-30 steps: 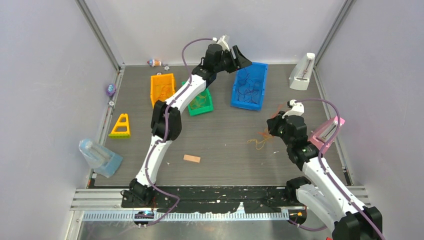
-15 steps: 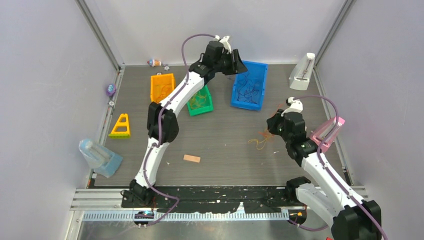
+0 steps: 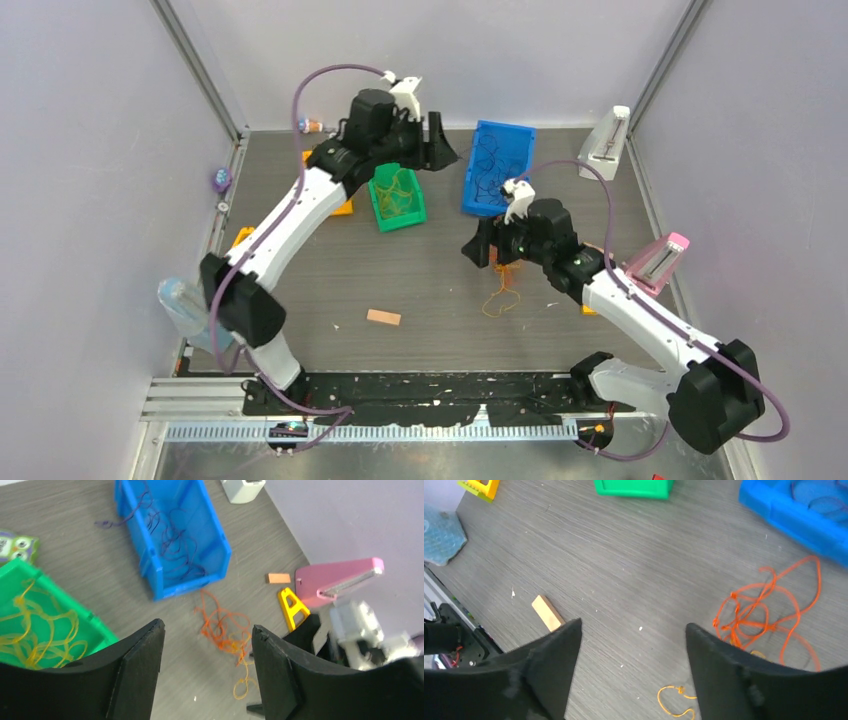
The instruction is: Untangle the cables
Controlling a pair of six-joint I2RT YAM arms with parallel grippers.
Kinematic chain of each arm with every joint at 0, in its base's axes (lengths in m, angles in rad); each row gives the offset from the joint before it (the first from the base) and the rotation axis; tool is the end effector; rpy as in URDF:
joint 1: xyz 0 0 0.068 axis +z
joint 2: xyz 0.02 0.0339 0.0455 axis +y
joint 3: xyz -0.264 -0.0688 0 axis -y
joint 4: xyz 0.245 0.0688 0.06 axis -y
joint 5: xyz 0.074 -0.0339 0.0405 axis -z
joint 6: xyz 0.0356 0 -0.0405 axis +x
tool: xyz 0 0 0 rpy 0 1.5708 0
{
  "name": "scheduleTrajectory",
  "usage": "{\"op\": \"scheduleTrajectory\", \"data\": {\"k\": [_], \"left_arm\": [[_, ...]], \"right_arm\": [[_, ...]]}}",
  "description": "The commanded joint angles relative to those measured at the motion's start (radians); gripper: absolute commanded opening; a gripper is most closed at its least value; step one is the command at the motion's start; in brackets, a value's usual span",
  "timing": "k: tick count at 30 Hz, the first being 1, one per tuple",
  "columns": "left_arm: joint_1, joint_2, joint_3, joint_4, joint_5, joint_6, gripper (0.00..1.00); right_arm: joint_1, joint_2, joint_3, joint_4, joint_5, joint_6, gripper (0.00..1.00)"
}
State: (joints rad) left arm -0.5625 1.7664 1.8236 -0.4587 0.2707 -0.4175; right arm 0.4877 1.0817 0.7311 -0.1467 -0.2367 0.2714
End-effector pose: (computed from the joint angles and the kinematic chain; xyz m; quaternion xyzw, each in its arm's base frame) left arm 0.3436 -0.2279 0.4040 0.1341 0.8187 -0.3566 0.4296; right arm 0.2100 0.1208 0.2669 -0.1521 0.8419 0.2824 0.4340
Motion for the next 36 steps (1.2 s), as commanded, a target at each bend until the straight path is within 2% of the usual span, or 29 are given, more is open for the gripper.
{"op": "scheduleTrajectory", "data": {"k": [1,4,9,14,18,20,27,33,36], "left_arm": [[0.039,-0.201,-0.204,0.049,-0.052,0.035,0.66],[0.065,-0.334,-0.359,0.071,-0.086,0.022,0.66],[0.090,-0.545,-0.594,0.102,-0.127,0.017,0.68],[0.110,-0.662,-0.694,0.071,-0.118,0.017,0.69],[0.118,-0.706,-0.716,0.023,-0.102,0.024,0.69],[0.119,-0.718,-0.720,0.007,-0.093,0.028,0.69],[0.123,-0.732,-0.721,-0.044,-0.085,0.040,0.69],[0.134,-0.711,-0.721,-0.051,-0.066,0.042,0.69],[0.139,-0.698,-0.720,-0.049,-0.054,0.042,0.69]], "right_arm": [[0.014,0.047,0.196,-0.041,0.093,-0.060,0.90],[0.014,0.173,0.360,-0.128,0.164,-0.146,0.93],[0.014,0.501,0.798,-0.341,0.233,-0.365,0.89],[0.014,0.799,1.198,-0.555,0.315,-0.686,0.87],[0.014,1.051,1.590,-0.661,0.424,-0.816,0.83],[0.013,1.181,1.703,-0.679,0.446,-0.877,0.82],[0.012,1.325,1.728,-0.541,0.541,-1.025,0.80],[0.014,1.374,1.705,-0.531,0.588,-1.075,0.79],[0.014,1.380,1.669,-0.513,0.613,-1.085,0.72]]}}
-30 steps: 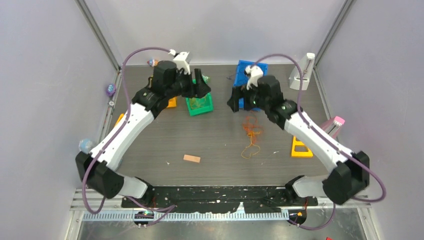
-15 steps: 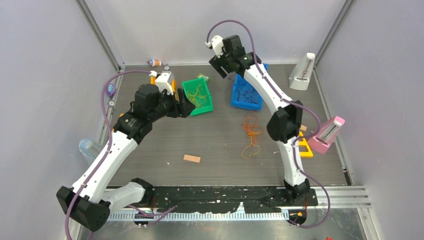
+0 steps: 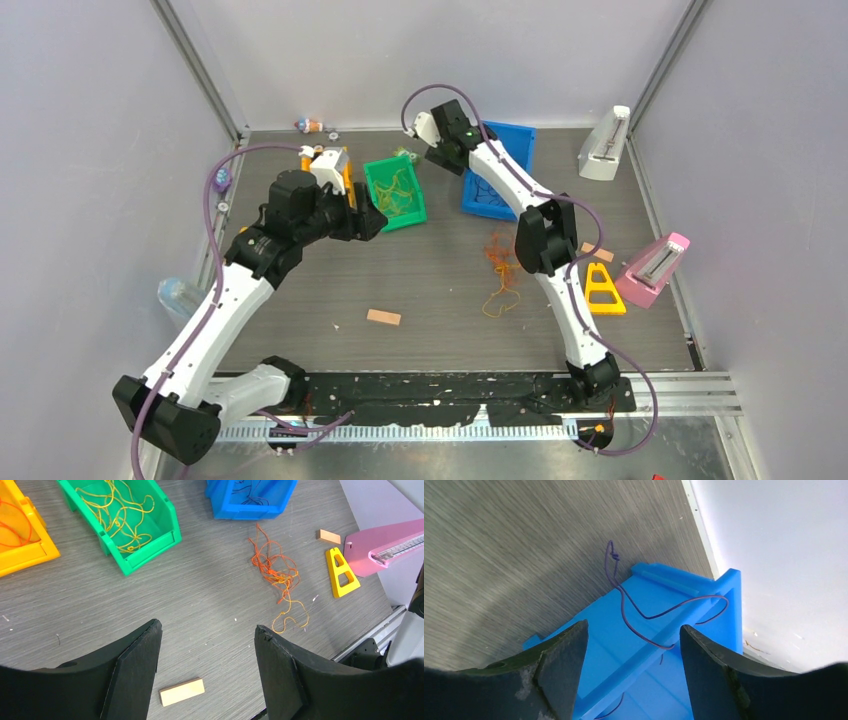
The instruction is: Untangle the cables
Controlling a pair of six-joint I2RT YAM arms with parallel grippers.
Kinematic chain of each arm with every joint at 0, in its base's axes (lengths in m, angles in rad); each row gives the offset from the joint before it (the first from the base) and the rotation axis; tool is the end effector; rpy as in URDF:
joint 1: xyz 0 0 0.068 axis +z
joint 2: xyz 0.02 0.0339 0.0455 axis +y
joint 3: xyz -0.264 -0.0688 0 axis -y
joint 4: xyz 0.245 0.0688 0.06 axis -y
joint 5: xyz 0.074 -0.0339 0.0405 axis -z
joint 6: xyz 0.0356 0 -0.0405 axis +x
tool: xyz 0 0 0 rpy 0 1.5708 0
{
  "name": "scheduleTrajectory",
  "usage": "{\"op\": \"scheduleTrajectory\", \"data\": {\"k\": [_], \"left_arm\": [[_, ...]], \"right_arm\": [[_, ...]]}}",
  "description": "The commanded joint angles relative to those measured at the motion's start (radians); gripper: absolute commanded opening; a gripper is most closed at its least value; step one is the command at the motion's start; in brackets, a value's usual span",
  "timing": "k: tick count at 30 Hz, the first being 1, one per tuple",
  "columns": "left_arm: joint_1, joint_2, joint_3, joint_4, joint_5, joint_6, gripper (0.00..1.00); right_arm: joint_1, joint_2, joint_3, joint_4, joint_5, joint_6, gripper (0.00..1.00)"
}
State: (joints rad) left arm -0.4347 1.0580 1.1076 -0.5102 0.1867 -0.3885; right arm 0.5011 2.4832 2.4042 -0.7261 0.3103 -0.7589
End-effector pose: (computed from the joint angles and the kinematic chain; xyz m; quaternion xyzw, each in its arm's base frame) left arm 0.2057 -0.1028 0.3672 0.0687 0.8448 -0.2825 0.4492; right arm 0.4899 0.2559 0.2377 -0.4933 0.7745 -0.1896 0.3476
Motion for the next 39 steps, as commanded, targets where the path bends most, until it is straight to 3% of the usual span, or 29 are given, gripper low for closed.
{"op": "scheduleTrajectory", "data": {"k": [1,5,7,8,9,18,23,39], "left_arm": [[0.013,0.014,-0.003,0.002,0.033,0.013,0.69],[0.017,0.017,-0.001,0.005,0.036,0.014,0.69],[0.019,0.017,-0.001,0.006,0.037,0.016,0.69],[0.020,0.018,0.000,0.005,0.037,0.016,0.69],[0.020,0.019,-0.001,0.005,0.039,0.017,0.69],[0.023,0.008,0.009,0.003,0.042,0.024,0.68],[0.022,0.003,0.007,0.002,0.065,0.031,0.68],[0.023,-0.036,-0.042,0.043,0.099,0.010,0.68]], "right_arm": [[0.001,-0.017,-0.009,0.072,0.077,-0.060,0.66],[0.001,-0.025,-0.038,0.094,0.114,-0.071,0.43],[0.000,-0.041,-0.060,0.115,0.116,-0.075,0.26],[0.001,-0.048,-0.070,0.128,0.121,-0.076,0.11],[0.002,-0.060,-0.086,0.155,0.122,-0.074,0.07],[0.005,-0.153,-0.127,0.300,0.134,-0.006,0.05],[-0.006,-0.296,-0.296,0.431,0.127,0.076,0.05],[-0.075,-0.580,-0.630,0.478,0.112,0.342,0.05]]}}
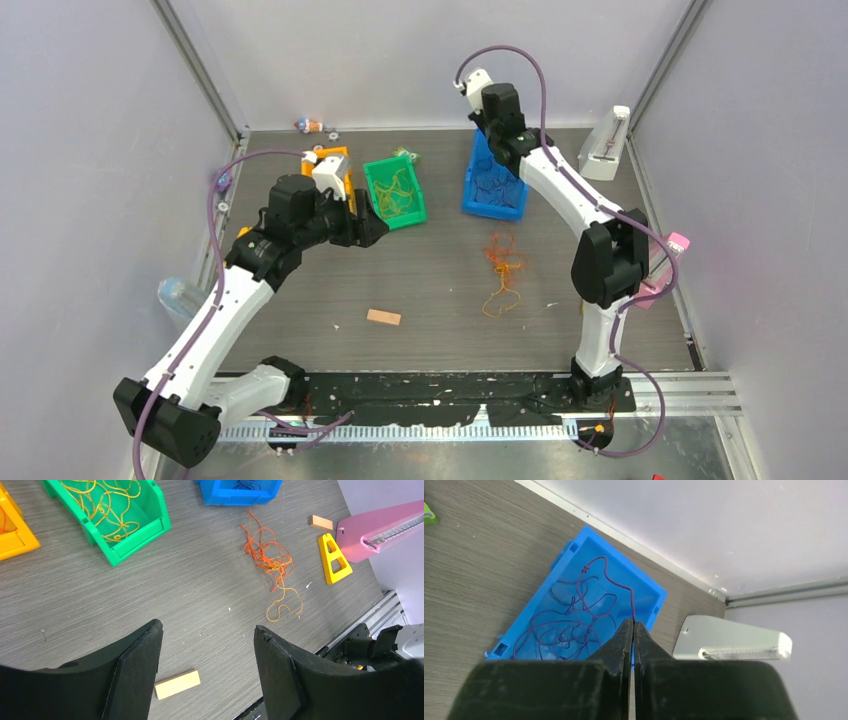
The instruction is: Untangle the cables
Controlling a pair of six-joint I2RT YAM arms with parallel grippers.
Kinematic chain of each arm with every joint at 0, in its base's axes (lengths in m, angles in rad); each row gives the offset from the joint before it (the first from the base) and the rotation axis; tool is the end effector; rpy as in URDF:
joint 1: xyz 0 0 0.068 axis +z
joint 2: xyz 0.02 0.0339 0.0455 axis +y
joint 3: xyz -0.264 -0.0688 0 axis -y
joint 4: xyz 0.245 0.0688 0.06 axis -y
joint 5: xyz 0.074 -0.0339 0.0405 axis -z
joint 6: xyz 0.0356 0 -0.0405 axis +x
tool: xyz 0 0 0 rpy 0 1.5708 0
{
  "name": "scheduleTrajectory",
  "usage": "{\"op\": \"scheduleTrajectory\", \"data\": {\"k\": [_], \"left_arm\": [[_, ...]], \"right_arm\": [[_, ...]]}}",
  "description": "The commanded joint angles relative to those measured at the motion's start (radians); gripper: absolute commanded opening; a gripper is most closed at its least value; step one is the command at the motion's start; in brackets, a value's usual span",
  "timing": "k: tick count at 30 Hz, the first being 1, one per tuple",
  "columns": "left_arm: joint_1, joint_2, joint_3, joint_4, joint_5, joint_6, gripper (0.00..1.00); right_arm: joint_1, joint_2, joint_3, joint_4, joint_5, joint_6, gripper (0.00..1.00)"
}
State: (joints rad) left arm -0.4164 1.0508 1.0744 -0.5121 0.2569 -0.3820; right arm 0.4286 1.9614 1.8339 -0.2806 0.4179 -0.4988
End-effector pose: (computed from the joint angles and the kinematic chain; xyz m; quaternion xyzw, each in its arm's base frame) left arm 0.2049 -0.1005 0.3575 0.0806 0.8488 -0.2997 0.4280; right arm 0.4325 0.1818 0.3437 -0.2638 0.7822 -0.1921 0.5308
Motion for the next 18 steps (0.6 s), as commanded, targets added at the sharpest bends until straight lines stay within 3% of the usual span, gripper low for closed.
{"op": "scheduleTrajectory", "data": {"k": [1,9,15,17,18], "left_arm": [[0.005,-0.030,-0.011,0.046,0.030,0.003,0.68],[0.005,-0.037,-0.045,0.059,0.033,-0.006,0.68],[0.004,-0.037,-0.080,0.064,0.040,-0.016,0.70],[0.004,-0.035,-0.105,0.080,0.051,-0.022,0.70],[0.004,-0.033,-0.117,0.089,0.060,-0.025,0.70]], "right_arm": [[-0.005,-0.059,-0.086,0.033,0.005,0.091,0.05],[-0.034,0.058,-0.133,0.003,-0.008,0.213,0.05],[-0.061,0.234,0.069,-0.154,-0.021,0.302,0.07],[-0.063,0.211,0.071,-0.151,-0.043,0.321,0.19],[-0.063,0.197,0.060,-0.149,-0.063,0.325,0.31]]}}
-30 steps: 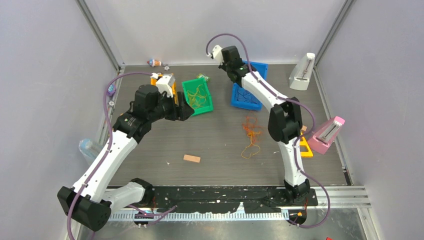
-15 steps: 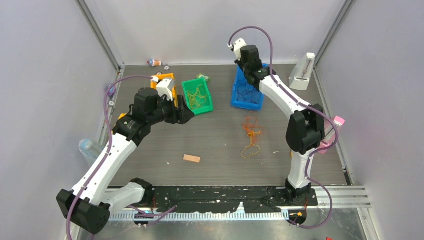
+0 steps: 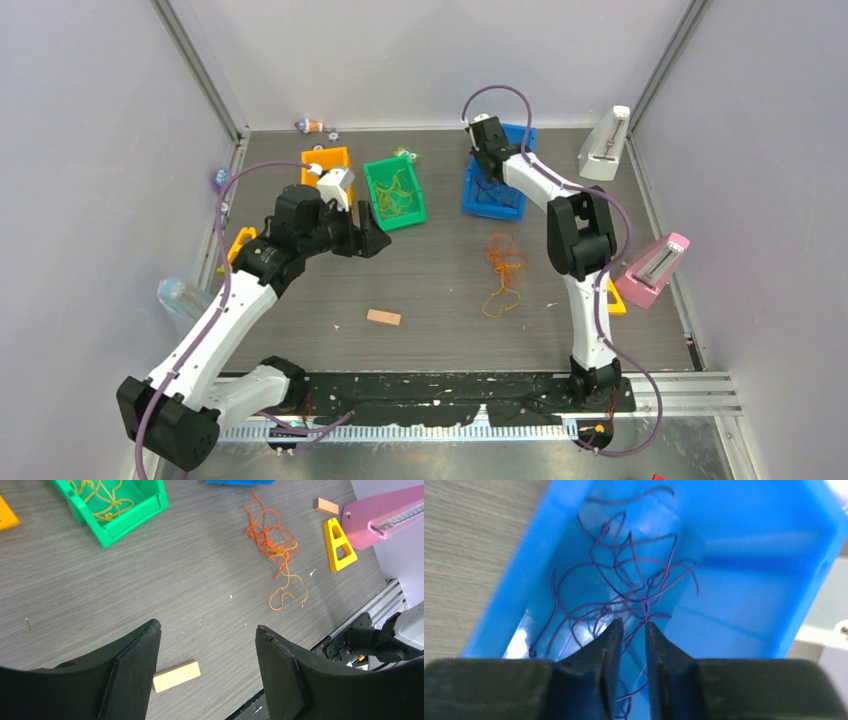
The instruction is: Untangle the cables
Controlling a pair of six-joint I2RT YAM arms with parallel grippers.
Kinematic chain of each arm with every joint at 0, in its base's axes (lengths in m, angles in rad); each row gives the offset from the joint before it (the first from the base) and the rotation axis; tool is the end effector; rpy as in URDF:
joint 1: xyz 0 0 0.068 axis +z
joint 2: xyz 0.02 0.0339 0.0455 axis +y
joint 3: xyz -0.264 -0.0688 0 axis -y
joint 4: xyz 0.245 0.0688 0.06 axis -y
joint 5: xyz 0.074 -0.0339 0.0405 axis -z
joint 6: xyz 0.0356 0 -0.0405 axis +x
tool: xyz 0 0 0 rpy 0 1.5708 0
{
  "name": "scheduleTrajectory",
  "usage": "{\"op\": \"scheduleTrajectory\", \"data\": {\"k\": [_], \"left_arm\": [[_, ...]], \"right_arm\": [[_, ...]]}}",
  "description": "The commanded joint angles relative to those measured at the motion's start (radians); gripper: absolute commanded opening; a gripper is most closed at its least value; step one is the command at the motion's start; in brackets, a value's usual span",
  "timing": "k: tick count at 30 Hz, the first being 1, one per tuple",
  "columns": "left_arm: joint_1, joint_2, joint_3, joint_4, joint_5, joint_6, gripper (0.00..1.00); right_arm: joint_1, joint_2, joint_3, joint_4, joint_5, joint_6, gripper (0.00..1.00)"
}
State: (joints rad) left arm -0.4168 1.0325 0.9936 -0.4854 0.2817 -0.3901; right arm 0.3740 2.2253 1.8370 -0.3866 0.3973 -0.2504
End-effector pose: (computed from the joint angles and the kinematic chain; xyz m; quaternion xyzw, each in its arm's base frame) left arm 0.2022 -0.1003 0.3364 0.0816 0.8566 -0.3061 0.4073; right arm 0.4765 0.1722 0.2110 -0.2048 0.8835 -0.1581 0.3904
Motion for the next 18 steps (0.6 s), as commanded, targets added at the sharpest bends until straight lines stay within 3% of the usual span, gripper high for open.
{"op": "scheduleTrajectory", "data": {"k": [1,2,5,6,8,9,14,18], "left_arm": [[0.004,-0.011,-0.049,0.071,0.043,-0.018,0.70],[0.003,-0.006,-0.058,0.086,0.048,-0.021,0.71],[-0.005,0.005,-0.081,0.100,0.055,-0.026,0.71],[-0.008,0.008,-0.090,0.105,0.052,-0.025,0.75],[-0.016,0.005,-0.105,0.104,0.012,-0.037,0.96],[-0.018,-0.003,-0.120,0.115,0.007,-0.039,0.99],[-0.032,-0.034,-0.184,0.180,-0.002,-0.052,0.99],[-0.065,-0.033,-0.216,0.223,0.006,-0.058,1.00]], "right_arm": [[-0.009,-0.096,0.051,-0.039,-0.051,0.084,0.37],[-0.009,-0.115,0.036,-0.038,-0.068,0.092,0.45],[-0.008,-0.217,-0.007,-0.040,-0.085,0.105,0.50],[-0.008,-0.236,-0.034,-0.042,-0.088,0.115,0.52],[-0.007,-0.306,-0.094,-0.048,-0.100,0.135,0.58],[-0.007,-0.360,-0.118,-0.047,-0.107,0.144,0.60],[0.007,-0.567,-0.389,-0.029,-0.159,0.276,0.73],[0.029,-0.774,-0.658,-0.015,-0.199,0.399,0.75]]}}
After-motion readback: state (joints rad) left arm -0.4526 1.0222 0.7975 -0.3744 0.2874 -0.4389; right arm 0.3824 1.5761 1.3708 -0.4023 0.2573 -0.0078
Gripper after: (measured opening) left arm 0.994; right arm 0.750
